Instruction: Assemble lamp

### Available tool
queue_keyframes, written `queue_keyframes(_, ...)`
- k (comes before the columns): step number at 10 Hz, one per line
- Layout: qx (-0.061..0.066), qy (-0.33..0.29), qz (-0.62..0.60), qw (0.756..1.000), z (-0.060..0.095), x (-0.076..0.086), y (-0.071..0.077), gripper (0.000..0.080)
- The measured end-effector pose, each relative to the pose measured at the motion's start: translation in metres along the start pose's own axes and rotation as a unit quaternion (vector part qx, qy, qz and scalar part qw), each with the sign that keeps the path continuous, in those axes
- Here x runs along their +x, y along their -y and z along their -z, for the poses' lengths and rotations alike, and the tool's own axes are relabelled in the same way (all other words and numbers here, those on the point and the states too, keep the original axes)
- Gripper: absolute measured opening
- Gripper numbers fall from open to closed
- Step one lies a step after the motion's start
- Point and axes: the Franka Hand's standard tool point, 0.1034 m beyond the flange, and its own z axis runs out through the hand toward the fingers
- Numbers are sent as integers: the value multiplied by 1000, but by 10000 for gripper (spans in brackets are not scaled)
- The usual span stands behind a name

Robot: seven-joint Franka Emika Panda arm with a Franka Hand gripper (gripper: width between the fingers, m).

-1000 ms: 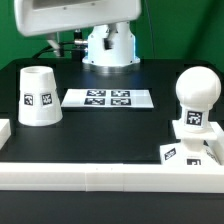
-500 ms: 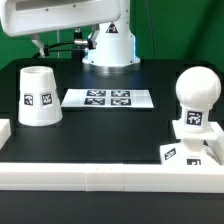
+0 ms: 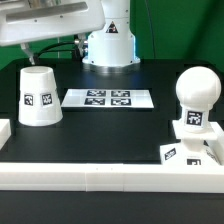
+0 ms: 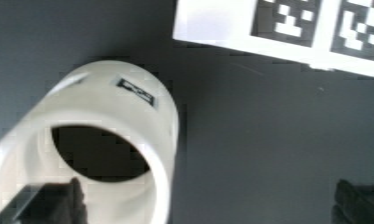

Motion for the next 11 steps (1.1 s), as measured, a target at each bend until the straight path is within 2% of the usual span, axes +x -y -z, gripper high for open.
queue_keyframes(3, -6, 6, 4, 1000, -19, -1, -6, 699)
queue_keyframes(5, -6, 7, 6, 1000, -19, 1, -5, 699)
queue_keyframes(7, -7, 5, 9, 1000, -17, 5, -3, 434)
queue_keyframes(8, -7, 6, 10, 1000, -18, 4, -3, 434)
queue_keyframes(9, -7, 7, 10, 1000, -19, 4, -3, 245)
queue_keyframes(10, -6, 8, 10, 1000, -20, 4, -3, 108)
queue_keyframes(11, -6, 8, 12, 1000, -20, 4, -4, 44)
